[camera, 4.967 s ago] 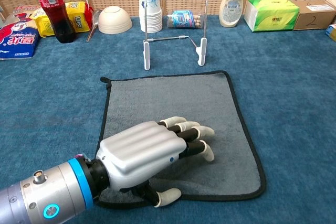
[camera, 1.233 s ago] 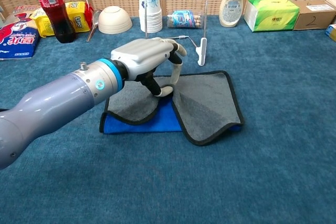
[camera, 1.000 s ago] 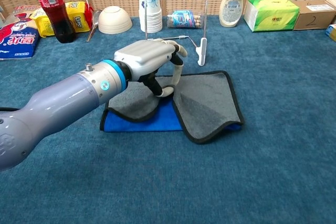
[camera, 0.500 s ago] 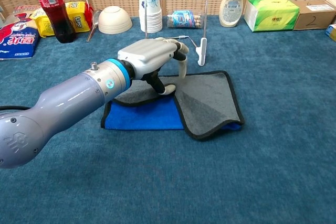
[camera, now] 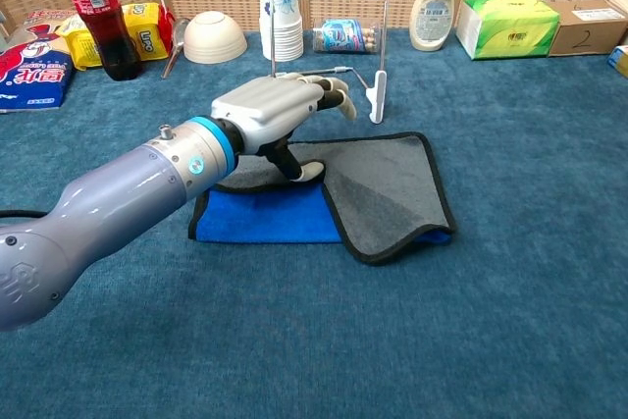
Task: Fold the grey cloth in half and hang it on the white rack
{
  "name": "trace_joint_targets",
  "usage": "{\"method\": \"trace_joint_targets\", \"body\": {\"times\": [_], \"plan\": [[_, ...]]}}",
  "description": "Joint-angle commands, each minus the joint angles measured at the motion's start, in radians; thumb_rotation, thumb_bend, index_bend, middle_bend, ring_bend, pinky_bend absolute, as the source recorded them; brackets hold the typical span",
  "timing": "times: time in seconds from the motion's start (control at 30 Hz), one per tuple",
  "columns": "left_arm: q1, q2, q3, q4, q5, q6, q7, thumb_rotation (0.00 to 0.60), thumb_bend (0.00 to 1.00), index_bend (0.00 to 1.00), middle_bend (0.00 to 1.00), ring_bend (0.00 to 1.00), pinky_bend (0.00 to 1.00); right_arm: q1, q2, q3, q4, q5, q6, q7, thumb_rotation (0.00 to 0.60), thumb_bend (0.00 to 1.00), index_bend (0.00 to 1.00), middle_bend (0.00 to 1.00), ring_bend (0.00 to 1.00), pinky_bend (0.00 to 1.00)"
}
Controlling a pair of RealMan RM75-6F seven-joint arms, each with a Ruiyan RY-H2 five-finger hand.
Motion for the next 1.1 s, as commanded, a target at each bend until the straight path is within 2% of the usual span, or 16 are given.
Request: {"method": "trace_joint_targets", "body": {"times": [0.03, 0.27, 0.43, 0.77, 0.9, 1.1], "plan": [[0.004, 0.003, 0.006, -0.008, 0.004, 0.008, 0.003, 0.600, 0.20, 0.18, 0.04, 0.00, 0.00, -0.001, 0.000, -0.001, -0.001, -0.002, 0.001, 0.001, 0.600, 0.32, 0.04, 0.03, 0.00, 0.00], [0.018, 0.024, 0.033, -0.064, 0.049, 0.046, -0.013, 0.600, 0.20, 0.19, 0.06, 0.00, 0.00, -0.004, 0.001, -0.003, -0.004, -0.005, 0.007, 0.003, 0.600, 0.32, 0.04, 0.03, 0.00, 0.00], [0.046, 0.069, 0.061, -0.142, 0.107, 0.099, -0.060, 0.600, 0.20, 0.20, 0.07, 0.00, 0.00, -0.003, 0.004, -0.004, -0.009, -0.011, 0.008, -0.002, 0.600, 0.32, 0.04, 0.03, 0.00, 0.00], [0.138, 0.197, 0.161, -0.285, 0.202, 0.190, -0.126, 0.600, 0.20, 0.23, 0.08, 0.00, 0.00, 0.014, -0.005, -0.003, -0.018, -0.018, -0.009, -0.023, 0.600, 0.32, 0.04, 0.03, 0.00, 0.00], [0.186, 0.238, 0.207, -0.305, 0.204, 0.207, -0.134, 0.600, 0.20, 0.23, 0.08, 0.00, 0.00, 0.020, -0.011, -0.005, -0.018, -0.018, -0.017, -0.030, 0.600, 0.32, 0.04, 0.03, 0.00, 0.00], [0.226, 0.259, 0.232, -0.297, 0.191, 0.207, -0.134, 0.600, 0.20, 0.23, 0.08, 0.00, 0.00, 0.027, -0.021, -0.006, -0.015, -0.021, -0.026, -0.032, 0.600, 0.32, 0.04, 0.03, 0.00, 0.00]]}}
